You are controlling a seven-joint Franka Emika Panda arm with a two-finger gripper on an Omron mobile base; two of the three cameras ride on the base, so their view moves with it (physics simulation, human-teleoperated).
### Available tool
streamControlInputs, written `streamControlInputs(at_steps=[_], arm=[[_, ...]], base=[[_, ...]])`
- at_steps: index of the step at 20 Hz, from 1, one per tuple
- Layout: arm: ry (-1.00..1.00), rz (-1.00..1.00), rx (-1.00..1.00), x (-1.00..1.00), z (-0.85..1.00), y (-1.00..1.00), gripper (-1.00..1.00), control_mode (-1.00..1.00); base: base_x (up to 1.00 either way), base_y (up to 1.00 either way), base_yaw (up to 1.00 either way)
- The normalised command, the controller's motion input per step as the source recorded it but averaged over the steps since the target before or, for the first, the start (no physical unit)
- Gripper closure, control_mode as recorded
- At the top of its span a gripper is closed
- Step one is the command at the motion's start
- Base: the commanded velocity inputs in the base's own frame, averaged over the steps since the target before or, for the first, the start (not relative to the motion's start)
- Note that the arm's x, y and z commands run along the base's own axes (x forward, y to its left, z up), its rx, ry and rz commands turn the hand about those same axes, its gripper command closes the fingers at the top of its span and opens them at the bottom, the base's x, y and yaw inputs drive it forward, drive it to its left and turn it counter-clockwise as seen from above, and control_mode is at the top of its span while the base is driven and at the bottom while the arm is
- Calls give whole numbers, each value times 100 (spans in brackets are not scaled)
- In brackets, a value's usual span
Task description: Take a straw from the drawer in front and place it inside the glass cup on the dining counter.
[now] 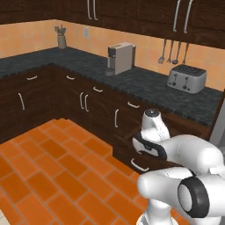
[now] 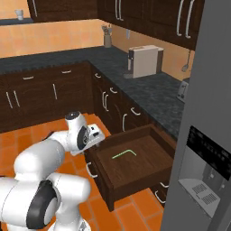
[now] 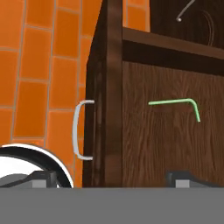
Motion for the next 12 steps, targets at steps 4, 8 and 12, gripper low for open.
streamControlInputs(at_steps=[4, 8, 12], arm=[[28, -1, 1, 90, 7, -34, -100, -100], [25, 0, 0, 84, 3, -41, -100, -100], [32, 0, 0, 86, 1, -46, -100, -100]], base=[[0, 0, 0], [0, 0, 0], [0, 0, 0]])
